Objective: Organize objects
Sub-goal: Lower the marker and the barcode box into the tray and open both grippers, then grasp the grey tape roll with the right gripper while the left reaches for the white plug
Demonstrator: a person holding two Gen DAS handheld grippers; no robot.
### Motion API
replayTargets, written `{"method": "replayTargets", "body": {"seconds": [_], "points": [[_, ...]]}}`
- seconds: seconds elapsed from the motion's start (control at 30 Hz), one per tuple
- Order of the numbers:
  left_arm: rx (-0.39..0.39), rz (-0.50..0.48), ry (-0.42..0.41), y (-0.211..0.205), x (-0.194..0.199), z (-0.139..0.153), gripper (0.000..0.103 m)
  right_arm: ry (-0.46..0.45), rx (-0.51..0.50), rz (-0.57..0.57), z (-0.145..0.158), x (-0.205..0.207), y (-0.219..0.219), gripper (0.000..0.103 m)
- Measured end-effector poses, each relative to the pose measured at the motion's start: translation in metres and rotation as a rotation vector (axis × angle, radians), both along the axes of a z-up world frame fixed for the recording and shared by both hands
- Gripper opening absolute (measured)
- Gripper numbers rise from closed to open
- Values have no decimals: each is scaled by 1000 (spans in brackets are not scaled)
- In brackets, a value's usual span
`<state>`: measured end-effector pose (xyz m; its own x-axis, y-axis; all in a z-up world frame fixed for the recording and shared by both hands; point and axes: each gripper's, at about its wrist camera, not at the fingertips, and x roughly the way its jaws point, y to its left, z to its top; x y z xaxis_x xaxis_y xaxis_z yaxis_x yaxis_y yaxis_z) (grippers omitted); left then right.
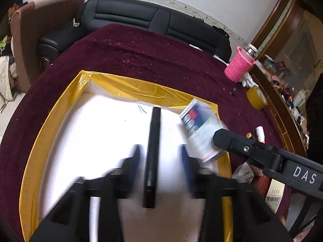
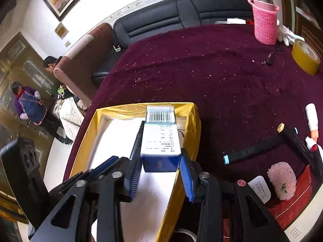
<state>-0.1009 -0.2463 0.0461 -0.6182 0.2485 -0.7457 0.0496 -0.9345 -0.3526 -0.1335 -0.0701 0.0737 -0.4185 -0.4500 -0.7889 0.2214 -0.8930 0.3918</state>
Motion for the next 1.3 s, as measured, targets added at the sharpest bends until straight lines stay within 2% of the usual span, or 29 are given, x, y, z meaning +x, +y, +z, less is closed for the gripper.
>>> {"method": "replayTargets", "body": {"seconds": [0.03,0.07,0.23,0.27,0.33,0.43,0.5,0.57,0.6,0.73,0.83,0.9,0.93,1.0,1.07,1.17,1.23,1.3], "points": [[12,9,12,-2,2,2,57,-13,-16,-4,-2,-1,3,65],[20,19,24,-5,4,4,57,-19,-31,-7,-2,0,6,68],[12,95,78,-25,31,14,71,19,-131,-46,14,15,38,70],[11,112,74,-29,34,13,72,38,-134,-47,20,21,45,73],[57,163,39,-45,40,7,73,73,-126,-37,26,39,59,76],[116,265,-46,-71,49,-10,72,74,-115,24,24,60,67,79],[99,274,-58,-74,55,-11,71,66,-67,73,15,78,71,79],[13,301,-88,-70,59,-10,71,79,-5,107,7,91,71,79],[8,308,-89,-70,61,-11,71,91,33,118,4,98,70,79],[23,324,-82,-68,71,-9,71,175,175,178,-4,121,58,79],[80,338,-7,-70,86,5,71,205,281,250,-11,120,36,79],[75,331,42,-70,96,18,71,215,344,256,-18,113,26,76],[69,325,63,-69,104,23,72,213,377,254,-24,107,23,72],[69,309,112,-66,120,36,76,190,401,249,-34,100,21,59],[62,295,157,-62,135,45,79,157,410,248,-44,90,20,38],[54,263,210,-58,148,54,80,140,410,277,-54,85,10,32],[60,238,220,-50,151,57,80,150,422,282,-56,84,4,24],[64,198,216,-41,153,60,80,139,428,275,-55,83,5,22]]}}
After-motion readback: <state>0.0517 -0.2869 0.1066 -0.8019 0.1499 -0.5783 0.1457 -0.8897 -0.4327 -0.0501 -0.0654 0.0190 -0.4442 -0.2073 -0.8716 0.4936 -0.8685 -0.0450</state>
